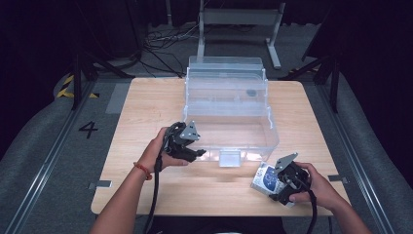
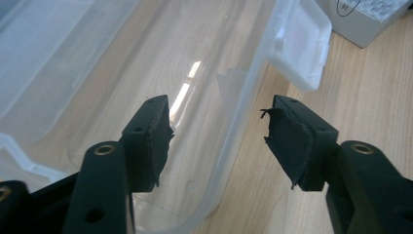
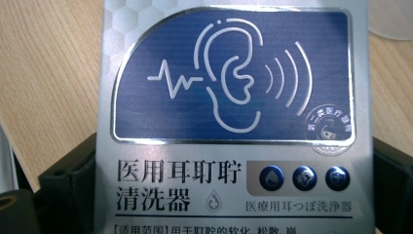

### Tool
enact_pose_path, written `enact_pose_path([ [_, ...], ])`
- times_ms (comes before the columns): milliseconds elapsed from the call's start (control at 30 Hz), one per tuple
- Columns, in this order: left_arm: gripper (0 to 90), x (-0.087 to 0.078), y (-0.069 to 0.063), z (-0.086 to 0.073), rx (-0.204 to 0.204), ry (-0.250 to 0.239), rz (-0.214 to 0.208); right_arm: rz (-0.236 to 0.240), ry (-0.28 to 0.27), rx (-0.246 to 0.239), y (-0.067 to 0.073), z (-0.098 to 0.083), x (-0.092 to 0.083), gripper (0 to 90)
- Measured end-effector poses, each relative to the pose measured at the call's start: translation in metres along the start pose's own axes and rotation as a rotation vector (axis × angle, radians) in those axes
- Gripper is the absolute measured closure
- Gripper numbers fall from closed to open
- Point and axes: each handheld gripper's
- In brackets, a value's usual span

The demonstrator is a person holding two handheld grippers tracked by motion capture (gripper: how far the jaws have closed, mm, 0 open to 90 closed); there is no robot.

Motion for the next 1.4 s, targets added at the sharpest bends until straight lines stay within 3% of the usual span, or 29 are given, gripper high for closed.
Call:
enact_pose_path([
  [133, 35.9, -0.009, -0.006, -0.003, 0.002, -0.007, 0.036, 0.000, -0.006, 0.008, -0.001, -0.001, 0.000, 4.6],
  [267, 29.8, -0.018, -0.014, -0.010, 0.004, -0.016, 0.105, -0.017, -0.011, 0.028, -0.003, -0.004, 0.000, 4.7],
  [467, 27.8, -0.033, -0.021, -0.027, -0.024, -0.032, 0.133, -0.014, -0.017, 0.034, -0.005, -0.007, 0.000, 4.6],
  [767, 26.4, -0.042, -0.028, -0.058, -0.063, 0.014, 0.155, -0.002, -0.026, 0.052, -0.008, -0.008, -0.001, 4.6],
  [900, 26.5, -0.033, -0.028, -0.084, -0.103, 0.081, 0.142, -0.011, -0.016, 0.044, -0.007, -0.009, -0.001, 4.6],
  [933, 26.5, -0.030, -0.028, -0.091, -0.112, 0.109, 0.147, -0.012, -0.015, 0.043, -0.008, -0.009, -0.001, 4.6],
  [1067, 26.4, -0.021, -0.025, -0.113, -0.172, 0.147, 0.171, -0.009, -0.007, 0.042, -0.008, -0.010, -0.002, 4.6],
  [1200, 23.5, -0.018, -0.022, -0.129, -0.214, 0.152, 0.149, -0.012, -0.008, 0.045, -0.008, -0.011, -0.002, 4.6],
  [1267, 23.3, -0.015, -0.023, -0.144, -0.248, 0.152, 0.128, -0.009, -0.011, 0.053, -0.008, -0.011, -0.002, 4.6],
  [1400, 22.7, -0.018, -0.021, -0.156, -0.304, 0.096, 0.116, -0.008, -0.013, 0.054, -0.008, -0.012, -0.002, 4.6],
])
Point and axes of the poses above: each handheld gripper's, and its own axes: x roughly forward along the jaws, z roughly out of its top, y roughly to its left, and after that the axes turned 6 degrees about -z, right-handed
